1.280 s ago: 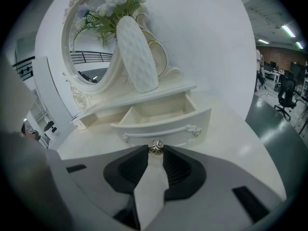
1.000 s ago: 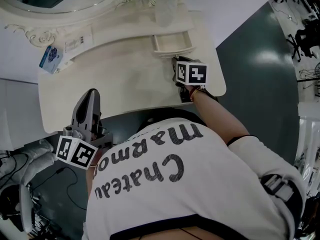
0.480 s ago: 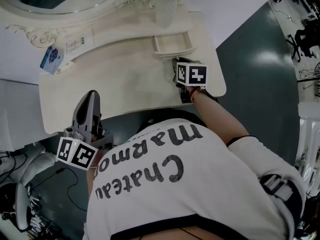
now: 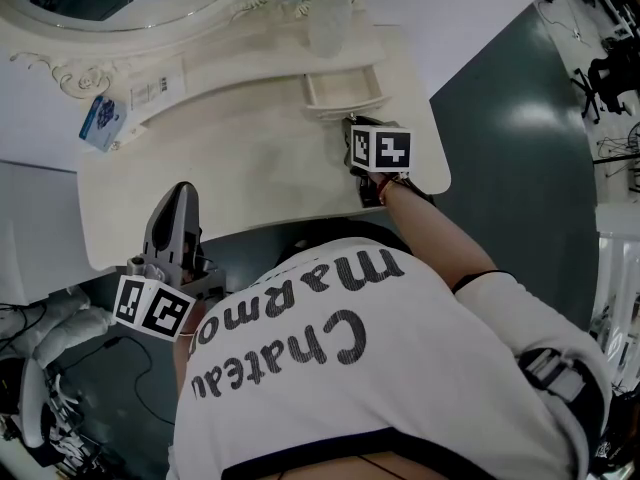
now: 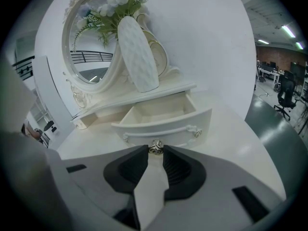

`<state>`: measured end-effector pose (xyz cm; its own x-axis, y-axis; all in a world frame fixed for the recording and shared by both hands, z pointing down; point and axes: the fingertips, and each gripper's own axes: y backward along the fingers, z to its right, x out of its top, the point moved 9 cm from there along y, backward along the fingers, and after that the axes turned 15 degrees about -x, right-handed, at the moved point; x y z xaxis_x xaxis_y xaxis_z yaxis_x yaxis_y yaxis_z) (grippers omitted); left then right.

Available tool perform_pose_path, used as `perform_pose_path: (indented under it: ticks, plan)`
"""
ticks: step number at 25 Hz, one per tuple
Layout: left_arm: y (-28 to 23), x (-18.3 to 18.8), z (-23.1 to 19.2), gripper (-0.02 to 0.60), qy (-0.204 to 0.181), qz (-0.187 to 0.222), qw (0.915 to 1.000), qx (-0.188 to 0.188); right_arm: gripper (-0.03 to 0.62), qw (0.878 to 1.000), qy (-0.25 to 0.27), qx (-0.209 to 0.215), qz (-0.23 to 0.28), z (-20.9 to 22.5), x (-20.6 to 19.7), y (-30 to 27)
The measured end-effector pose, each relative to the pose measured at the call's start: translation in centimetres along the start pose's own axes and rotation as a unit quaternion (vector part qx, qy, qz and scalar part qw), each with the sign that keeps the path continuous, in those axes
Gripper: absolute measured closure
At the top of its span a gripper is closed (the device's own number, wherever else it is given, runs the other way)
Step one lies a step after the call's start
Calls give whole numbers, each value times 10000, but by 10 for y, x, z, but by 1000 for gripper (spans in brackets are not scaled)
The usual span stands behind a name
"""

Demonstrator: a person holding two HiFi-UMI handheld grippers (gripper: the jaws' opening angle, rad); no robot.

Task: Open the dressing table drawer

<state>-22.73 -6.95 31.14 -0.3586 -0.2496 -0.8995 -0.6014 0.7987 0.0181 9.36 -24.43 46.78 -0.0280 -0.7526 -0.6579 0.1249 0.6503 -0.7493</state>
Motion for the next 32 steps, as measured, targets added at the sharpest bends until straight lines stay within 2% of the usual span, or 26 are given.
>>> perform_pose_path:
  ticks: [32]
  plan:
    - [4,1,-1,558,2,44,10000,42,488,10000,83,-5,4,0,4,-2]
